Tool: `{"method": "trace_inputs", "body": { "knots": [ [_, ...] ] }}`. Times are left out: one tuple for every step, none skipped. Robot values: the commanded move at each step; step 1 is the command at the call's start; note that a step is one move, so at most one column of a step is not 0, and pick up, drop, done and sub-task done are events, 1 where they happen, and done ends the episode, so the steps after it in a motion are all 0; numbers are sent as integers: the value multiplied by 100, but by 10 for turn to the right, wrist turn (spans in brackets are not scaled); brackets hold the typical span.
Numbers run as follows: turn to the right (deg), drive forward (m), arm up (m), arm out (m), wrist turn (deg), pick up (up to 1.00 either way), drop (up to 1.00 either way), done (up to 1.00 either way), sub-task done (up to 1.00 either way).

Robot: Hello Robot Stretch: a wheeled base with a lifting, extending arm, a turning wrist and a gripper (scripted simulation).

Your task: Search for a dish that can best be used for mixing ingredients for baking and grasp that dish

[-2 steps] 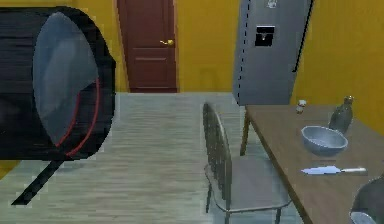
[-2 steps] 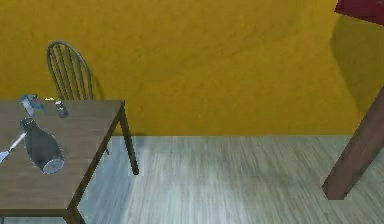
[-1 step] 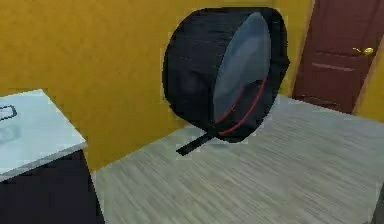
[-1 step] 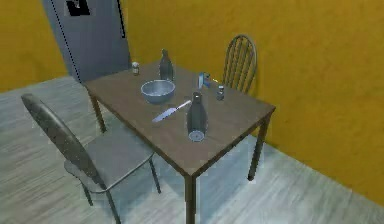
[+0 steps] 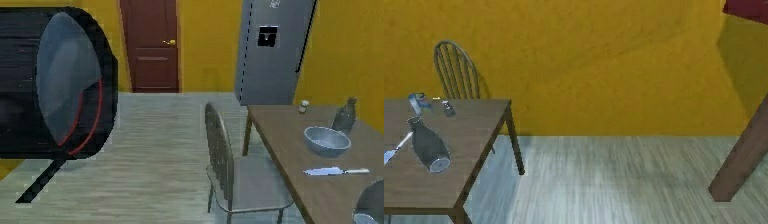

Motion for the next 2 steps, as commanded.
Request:
{"method": "trace_inputs", "body": {
  "knots": [
    [450,0,0,0,0,0,0,0,0],
    [300,0,0,0,0,0,0,0,0]
  ]
}}
